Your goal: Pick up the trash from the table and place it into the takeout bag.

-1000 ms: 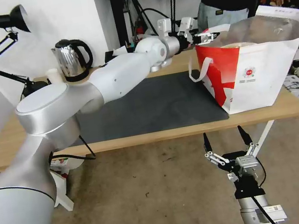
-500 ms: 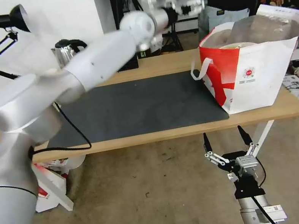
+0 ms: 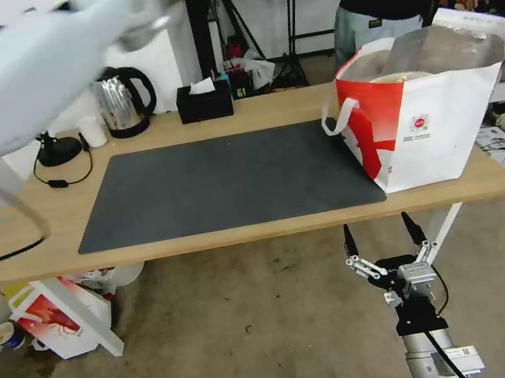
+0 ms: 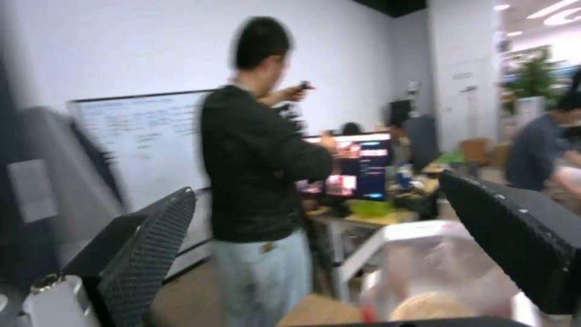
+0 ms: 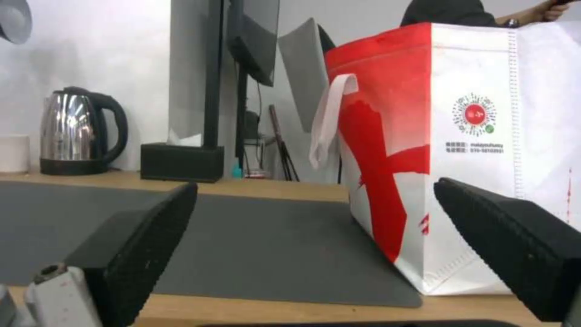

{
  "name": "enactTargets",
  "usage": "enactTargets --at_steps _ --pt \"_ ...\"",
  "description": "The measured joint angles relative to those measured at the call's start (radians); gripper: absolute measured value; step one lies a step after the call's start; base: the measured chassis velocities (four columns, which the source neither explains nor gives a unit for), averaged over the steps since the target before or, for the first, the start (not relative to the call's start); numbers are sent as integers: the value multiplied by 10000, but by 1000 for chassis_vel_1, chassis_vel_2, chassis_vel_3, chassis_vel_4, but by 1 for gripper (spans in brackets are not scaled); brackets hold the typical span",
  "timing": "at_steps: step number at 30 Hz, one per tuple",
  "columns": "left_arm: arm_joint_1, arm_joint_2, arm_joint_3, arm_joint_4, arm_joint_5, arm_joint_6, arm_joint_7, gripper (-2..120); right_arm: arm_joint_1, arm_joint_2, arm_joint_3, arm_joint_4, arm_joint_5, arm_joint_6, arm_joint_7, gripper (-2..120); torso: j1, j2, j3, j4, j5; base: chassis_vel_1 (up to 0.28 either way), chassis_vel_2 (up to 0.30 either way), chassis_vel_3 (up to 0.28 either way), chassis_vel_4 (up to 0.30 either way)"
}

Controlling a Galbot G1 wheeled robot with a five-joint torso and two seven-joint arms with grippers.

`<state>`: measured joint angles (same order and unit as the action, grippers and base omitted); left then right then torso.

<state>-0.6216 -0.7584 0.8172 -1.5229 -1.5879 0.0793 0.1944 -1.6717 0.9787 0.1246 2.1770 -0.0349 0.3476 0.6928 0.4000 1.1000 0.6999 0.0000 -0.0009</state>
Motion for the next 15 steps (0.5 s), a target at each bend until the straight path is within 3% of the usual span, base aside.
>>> enactTargets --at_steps 3,5,6,7,9,10,11,12,13,14,15 --pt "61 405 -71 -154 46 -3 34 100 0 -1 0 1 0 0 0 100 0 0 0 3 -2 0 0 0 0" --pt "250 1118 -285 -443 210 -17 131 100 1 0 0 1 0 0 -1 100 -1 0 0 5 2 0 0 0 0" --pt "734 2114 -808 -862 546 -31 282 100 0 -1 0 0 0 0 0 100 0 0 0 5 -1 0 0 0 0" --pt "734 2114 -808 -862 546 -31 282 100 0 -1 0 0 0 0 0 100 0 0 0 5 -1 0 0 0 0" --pt "1506 2968 -1630 -1356 857 -106 328 100 0 0 0 2 0 0 0 100 -2 0 -1 5 2 0 0 0 0" --pt "2393 3505 -2675 -1746 1227 -197 342 100 1 0 1 2 0 0 0 100 -1 1 0 4 -1 0 0 0 0" --pt "3851 4074 -4482 -2282 1644 -307 293 100 1 0 0 2 0 0 0 100 -1 0 0 0 2 0 0 0 0" --pt "3851 4074 -4482 -2282 1644 -307 293 100 1 0 0 2 0 0 0 100 -1 0 0 0 2 0 0 0 0" --pt "5930 4571 -6648 -2963 2010 -449 179 100 2 1 0 1 0 0 0 100 -3 2 -3 4 15 0 0 0 0" --pt "7522 4800 -7924 -3305 2314 -793 66 100 1 0 1 2 0 0 0 100 -4 3 -3 10 7 0 0 0 0" --pt "8741 4783 -8501 -3372 2682 -1250 37 100 1 0 0 2 0 0 0 100 -4 4 -3 10 14 0 0 0 0"
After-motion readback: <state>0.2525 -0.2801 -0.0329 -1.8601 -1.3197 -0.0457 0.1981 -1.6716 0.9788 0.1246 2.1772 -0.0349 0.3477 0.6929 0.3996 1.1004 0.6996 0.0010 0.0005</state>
